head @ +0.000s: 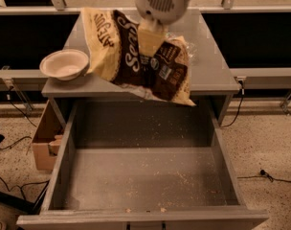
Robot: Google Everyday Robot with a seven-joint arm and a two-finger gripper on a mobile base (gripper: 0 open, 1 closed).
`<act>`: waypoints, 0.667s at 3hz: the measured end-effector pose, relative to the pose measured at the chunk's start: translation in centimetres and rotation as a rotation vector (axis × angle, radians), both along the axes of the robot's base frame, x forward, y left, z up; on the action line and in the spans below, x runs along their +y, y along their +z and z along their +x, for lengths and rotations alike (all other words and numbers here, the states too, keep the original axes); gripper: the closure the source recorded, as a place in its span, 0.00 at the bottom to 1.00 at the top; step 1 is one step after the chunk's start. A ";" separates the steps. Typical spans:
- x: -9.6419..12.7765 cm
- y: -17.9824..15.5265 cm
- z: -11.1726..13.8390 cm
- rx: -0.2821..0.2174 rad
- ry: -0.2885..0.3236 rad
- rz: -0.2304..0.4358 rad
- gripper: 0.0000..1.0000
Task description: Pick brown chip bag from top drawer and place on counter
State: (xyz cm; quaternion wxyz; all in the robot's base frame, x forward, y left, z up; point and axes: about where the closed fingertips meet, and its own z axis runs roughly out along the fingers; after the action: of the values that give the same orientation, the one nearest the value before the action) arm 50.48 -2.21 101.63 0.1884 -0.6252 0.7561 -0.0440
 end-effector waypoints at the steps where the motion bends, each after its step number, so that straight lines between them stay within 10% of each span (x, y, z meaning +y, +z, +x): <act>1: 1.4 4.5 4.6 -0.082 -0.107 -0.029 1.00; 2: 3.1 10.1 9.3 -0.225 -0.209 0.005 1.00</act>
Offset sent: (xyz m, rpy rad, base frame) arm 0.1342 0.0274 0.2118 0.0539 -0.3688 -0.3850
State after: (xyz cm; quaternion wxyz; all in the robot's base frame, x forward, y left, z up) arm 59.77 0.85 111.73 0.2680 -0.5339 0.7912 -0.1310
